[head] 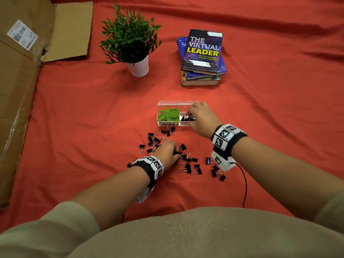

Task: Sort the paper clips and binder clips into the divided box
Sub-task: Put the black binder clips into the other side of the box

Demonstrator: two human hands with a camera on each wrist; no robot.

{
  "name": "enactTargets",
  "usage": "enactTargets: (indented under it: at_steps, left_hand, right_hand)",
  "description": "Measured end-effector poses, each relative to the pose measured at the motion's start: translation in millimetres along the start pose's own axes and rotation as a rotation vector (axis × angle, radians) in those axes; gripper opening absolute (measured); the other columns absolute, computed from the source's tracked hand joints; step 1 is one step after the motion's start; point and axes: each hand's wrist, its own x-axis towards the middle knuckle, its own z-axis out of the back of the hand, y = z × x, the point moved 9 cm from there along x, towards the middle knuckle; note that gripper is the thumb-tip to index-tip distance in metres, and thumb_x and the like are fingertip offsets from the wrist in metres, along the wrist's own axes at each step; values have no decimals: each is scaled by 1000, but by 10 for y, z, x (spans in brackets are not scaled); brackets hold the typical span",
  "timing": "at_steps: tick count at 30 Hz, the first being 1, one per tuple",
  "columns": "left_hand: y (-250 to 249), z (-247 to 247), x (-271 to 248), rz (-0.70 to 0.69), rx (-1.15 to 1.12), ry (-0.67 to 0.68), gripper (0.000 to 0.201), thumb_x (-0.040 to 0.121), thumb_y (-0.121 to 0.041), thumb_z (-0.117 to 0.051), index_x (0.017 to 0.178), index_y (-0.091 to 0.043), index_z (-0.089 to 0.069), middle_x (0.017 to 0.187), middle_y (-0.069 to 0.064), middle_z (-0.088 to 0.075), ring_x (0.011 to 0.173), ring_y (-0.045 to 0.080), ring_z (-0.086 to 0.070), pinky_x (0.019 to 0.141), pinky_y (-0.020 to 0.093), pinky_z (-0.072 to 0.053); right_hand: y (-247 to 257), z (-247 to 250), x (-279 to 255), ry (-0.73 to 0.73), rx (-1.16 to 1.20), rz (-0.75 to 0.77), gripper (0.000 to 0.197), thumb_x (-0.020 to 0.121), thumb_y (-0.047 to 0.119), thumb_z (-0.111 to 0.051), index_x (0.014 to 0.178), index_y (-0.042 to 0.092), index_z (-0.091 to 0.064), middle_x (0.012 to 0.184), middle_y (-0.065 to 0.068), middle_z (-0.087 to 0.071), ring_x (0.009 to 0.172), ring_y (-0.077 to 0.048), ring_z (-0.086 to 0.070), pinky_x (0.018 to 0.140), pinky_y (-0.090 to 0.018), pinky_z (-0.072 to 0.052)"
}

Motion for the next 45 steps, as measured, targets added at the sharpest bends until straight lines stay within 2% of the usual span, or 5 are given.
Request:
enactTargets:
  at_steps: [6,12,19,33,45]
  left_hand:
    - [-38,38,-26,-28,18,-15,19,83,-16,-64,78,-20,-45,95,2,-53,86,22,-54,76,32,-43]
    - [-38,45,-36,-38,29,-27,11,83,-17,-63,80,-17,-52,90,-1,-54,80,18,-52,67,26,-35]
    - [-10,48,-79,-51,50,-13,11,80,-14,-62,77,-20,-53,83,-7,-53,76,17,-52,65,26,-35]
    - [-286,834,104,-171,39,-158,17,83,-11,-63,83,-18,-49,74,-5,-54,67,17,-51,56,23,-35]
    - [-831,930,853,-210,214,-131,15,84,-4,-54,96,-9,-61,102,12,-65,95,30,-59,80,38,-50]
  right_hand:
    - [103,-917,-534,400,23,88,40,81,17,-65,120,12,-58,116,-7,-53,112,-25,-44,98,-38,-41]
    - [-43,-903,-584,293,187,26,14,79,10,-62,93,8,-62,96,-10,-56,98,-27,-53,87,-34,-44]
    - [40,-996,-665,355,217,20,62,74,24,-74,128,11,-49,118,-8,-47,111,-20,-46,97,-31,-42]
    - [54,-1026,-699,394,83,-57,27,82,15,-60,107,6,-58,112,-13,-50,99,-31,-56,85,-35,-45]
    - [-502,28,-145,26,378,-342,12,74,9,-69,86,7,-70,72,-5,-64,64,-15,-54,51,-20,-37]
